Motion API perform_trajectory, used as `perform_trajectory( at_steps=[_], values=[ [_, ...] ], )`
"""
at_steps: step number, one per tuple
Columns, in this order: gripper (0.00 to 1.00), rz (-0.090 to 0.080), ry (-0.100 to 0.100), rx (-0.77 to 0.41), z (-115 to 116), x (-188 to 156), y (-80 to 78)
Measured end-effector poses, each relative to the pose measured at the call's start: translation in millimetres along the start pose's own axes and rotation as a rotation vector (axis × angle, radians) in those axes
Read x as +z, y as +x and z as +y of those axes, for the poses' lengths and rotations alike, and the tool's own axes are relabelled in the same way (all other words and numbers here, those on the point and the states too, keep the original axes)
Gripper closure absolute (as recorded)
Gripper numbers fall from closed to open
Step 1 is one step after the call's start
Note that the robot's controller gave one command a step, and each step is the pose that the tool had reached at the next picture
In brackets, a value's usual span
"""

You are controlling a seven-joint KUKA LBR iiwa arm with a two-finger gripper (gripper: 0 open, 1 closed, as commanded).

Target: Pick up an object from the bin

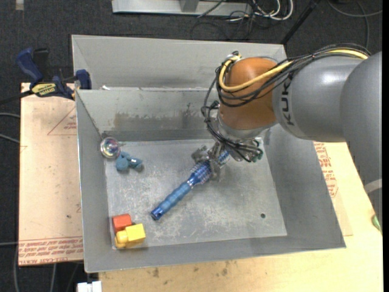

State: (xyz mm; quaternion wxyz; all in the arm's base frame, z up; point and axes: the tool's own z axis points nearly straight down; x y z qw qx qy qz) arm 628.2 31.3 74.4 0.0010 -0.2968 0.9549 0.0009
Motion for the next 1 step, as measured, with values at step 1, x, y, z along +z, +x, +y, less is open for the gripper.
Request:
perform_trajectory(
  at_steps=[1],
  values=[
    [1.00,-0.005,0.006,-0.029,1.9,-147.5,26.1]
  ],
)
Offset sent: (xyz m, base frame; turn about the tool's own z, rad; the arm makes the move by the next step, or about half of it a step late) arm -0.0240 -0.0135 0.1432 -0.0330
